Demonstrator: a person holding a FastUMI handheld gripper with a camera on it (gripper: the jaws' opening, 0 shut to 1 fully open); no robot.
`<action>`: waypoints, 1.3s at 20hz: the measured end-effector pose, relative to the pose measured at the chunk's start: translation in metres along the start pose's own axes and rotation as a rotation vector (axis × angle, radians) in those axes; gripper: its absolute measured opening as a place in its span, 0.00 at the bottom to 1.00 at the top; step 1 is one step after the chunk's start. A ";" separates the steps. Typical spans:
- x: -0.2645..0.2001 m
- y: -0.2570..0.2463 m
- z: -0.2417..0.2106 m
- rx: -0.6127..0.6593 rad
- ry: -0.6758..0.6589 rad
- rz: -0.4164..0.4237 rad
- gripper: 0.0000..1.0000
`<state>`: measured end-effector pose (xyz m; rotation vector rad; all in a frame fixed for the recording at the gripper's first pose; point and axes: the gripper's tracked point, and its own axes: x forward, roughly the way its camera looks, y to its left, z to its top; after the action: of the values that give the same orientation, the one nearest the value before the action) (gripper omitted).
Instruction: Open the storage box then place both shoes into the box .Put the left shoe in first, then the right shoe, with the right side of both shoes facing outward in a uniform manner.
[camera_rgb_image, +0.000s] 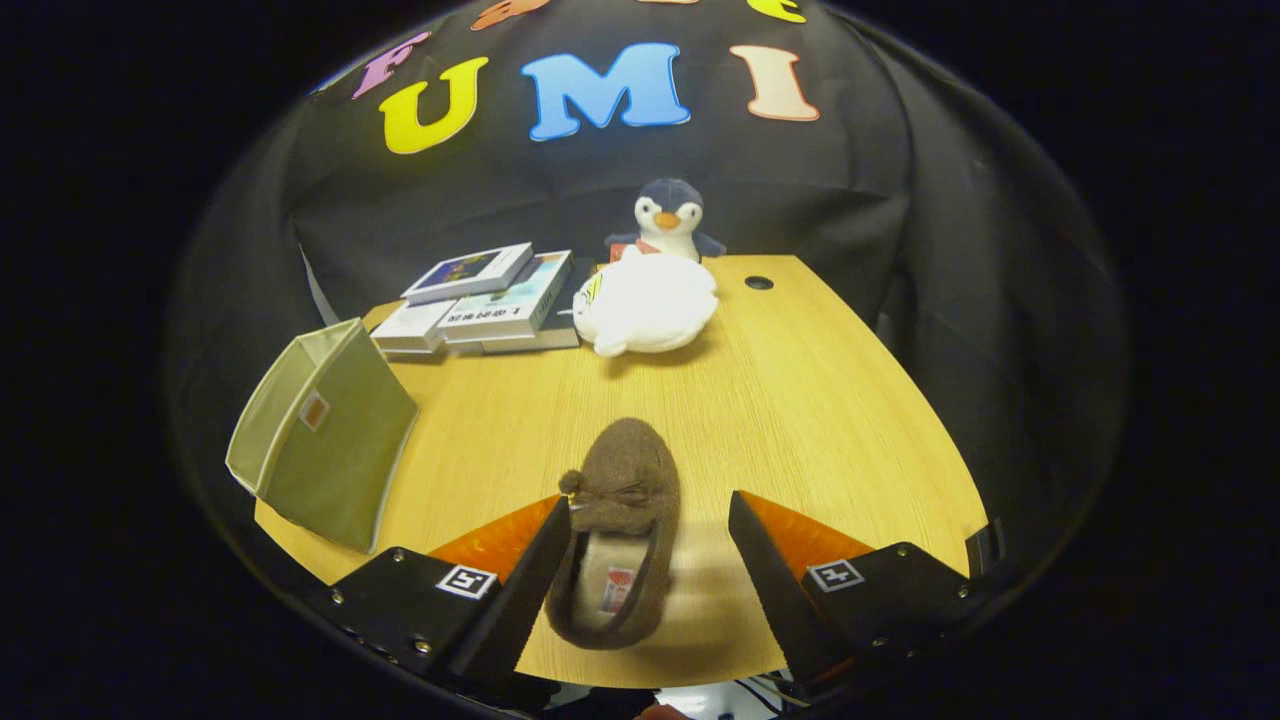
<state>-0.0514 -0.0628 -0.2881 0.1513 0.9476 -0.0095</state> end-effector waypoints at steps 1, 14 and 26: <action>0.007 0.000 -0.009 -0.001 0.027 0.003 0.98; 0.062 0.001 -0.058 0.054 0.222 -0.002 0.53; 0.035 0.040 0.002 0.376 0.159 0.046 0.00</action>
<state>-0.0268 -0.0210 -0.3101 0.5280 1.0945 -0.1351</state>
